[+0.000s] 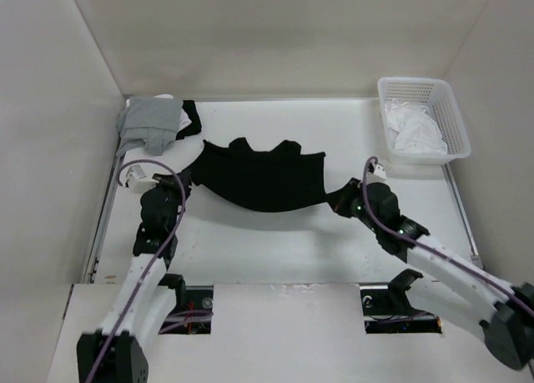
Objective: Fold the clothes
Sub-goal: Fold the tank top
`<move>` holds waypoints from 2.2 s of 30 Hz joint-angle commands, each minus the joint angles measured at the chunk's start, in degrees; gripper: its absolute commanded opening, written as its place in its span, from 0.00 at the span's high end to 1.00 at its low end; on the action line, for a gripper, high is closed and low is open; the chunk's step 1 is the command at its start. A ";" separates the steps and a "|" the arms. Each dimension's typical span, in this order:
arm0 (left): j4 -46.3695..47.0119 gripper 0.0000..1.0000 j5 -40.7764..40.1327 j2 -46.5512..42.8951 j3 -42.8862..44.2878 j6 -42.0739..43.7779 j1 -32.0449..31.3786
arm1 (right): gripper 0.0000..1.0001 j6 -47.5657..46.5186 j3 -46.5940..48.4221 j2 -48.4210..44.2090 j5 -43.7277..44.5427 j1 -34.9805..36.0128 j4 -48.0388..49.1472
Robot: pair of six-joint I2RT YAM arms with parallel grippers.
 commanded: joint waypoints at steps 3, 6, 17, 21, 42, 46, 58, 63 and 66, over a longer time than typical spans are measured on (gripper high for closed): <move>-18.31 1.00 -1.70 -19.07 9.74 4.01 -1.83 | 1.00 -1.90 6.79 -21.61 9.03 9.02 -21.48; -24.92 1.00 -1.26 -24.01 19.49 5.59 -3.32 | 1.00 -2.86 16.45 -28.83 18.60 17.01 -33.00; -32.32 1.00 -1.18 -26.14 31.31 6.13 -6.75 | 1.00 -5.59 35.03 -25.35 44.55 44.89 -43.32; -30.74 1.00 -0.91 -22.98 24.99 4.11 -7.36 | 0.99 -6.73 31.44 -22.35 37.65 35.44 -41.05; 7.14 1.00 -1.26 42.34 32.01 1.56 -6.40 | 1.00 -10.34 33.71 26.17 -8.52 -19.09 -7.29; 7.58 1.00 -1.78 34.80 25.61 0.94 -6.75 | 1.00 -9.81 28.63 22.66 -8.00 -18.91 -6.50; -0.92 1.00 1.81 1.67 0.11 -1.87 -2.88 | 1.00 -5.25 3.58 -0.36 -4.31 -11.01 -6.84; -13.40 1.00 3.92 -14.41 -2.80 -1.87 -1.57 | 1.00 -0.77 -3.46 -8.97 -3.61 -7.49 -10.88; -21.57 0.99 5.50 -22.42 -2.80 -1.87 -2.09 | 1.00 1.96 -5.92 -14.24 -3.52 -6.52 -13.69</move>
